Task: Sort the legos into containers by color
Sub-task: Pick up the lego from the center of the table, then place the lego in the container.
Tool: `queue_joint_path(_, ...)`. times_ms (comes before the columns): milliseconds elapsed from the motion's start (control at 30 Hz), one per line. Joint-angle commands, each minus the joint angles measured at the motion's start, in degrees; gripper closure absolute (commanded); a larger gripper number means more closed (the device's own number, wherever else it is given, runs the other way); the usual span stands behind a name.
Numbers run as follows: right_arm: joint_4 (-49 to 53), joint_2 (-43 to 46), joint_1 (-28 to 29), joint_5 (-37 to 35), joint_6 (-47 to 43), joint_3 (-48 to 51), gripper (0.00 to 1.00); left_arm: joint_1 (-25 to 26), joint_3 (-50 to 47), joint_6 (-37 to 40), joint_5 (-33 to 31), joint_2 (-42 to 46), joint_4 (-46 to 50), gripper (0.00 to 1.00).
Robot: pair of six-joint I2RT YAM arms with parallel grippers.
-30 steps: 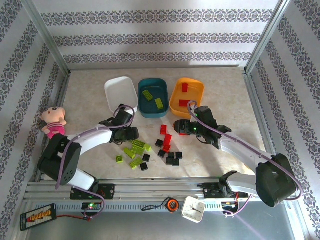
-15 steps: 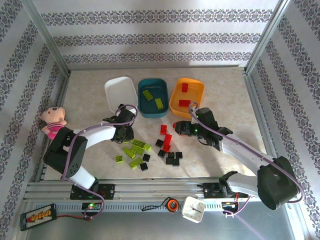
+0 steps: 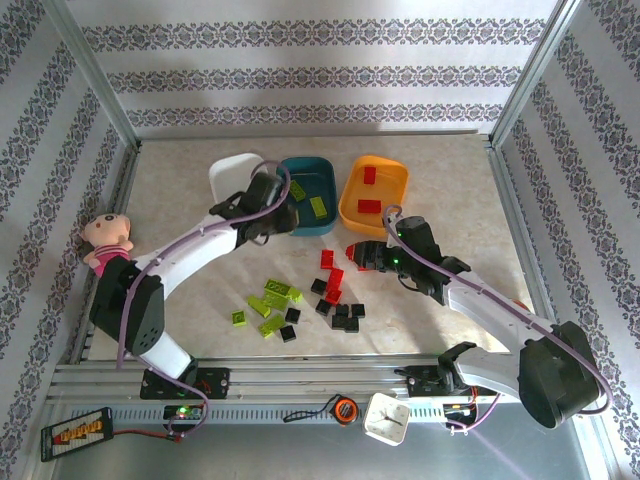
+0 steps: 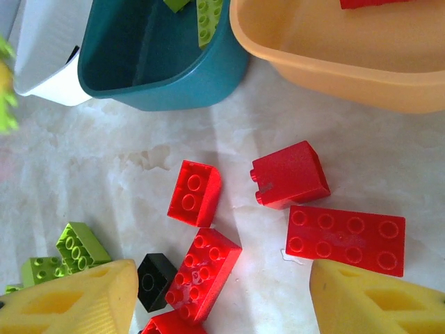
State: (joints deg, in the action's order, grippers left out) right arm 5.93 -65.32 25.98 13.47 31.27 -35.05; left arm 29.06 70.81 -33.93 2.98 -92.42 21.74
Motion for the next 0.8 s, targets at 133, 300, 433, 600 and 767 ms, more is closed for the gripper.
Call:
queue_joint_path(133, 1.49, 2.49, -0.47, -1.03, 0.21, 1.77, 0.34, -1.18, 20.26, 5.48, -1.33, -17.36, 3.64, 0.76)
queue_joint_path(300, 3.29, 4.18, -0.42, -0.93, -0.28, 2.78, 0.33, -1.28, 31.11, 6.93, -0.96, -27.4, 7.56, 0.73)
queue_joint_path(433, 4.15, 4.6, -0.45, -1.16, -0.48, 3.4, 0.33, -1.26, 35.42, 7.19, -0.59, -30.99, 9.28, 0.64)
queue_joint_path(600, 4.52, 4.99, -0.66, -1.63, -0.44, 3.41, 0.32, -1.2, 31.7, 7.44, 0.03, -27.5, 7.83, 0.42)
queue_joint_path(767, 4.31, 4.27, -0.74, -1.98, -0.45, 2.88, 0.32, 0.0, 20.08, 7.34, 2.34, -18.0, 4.91, 0.31)
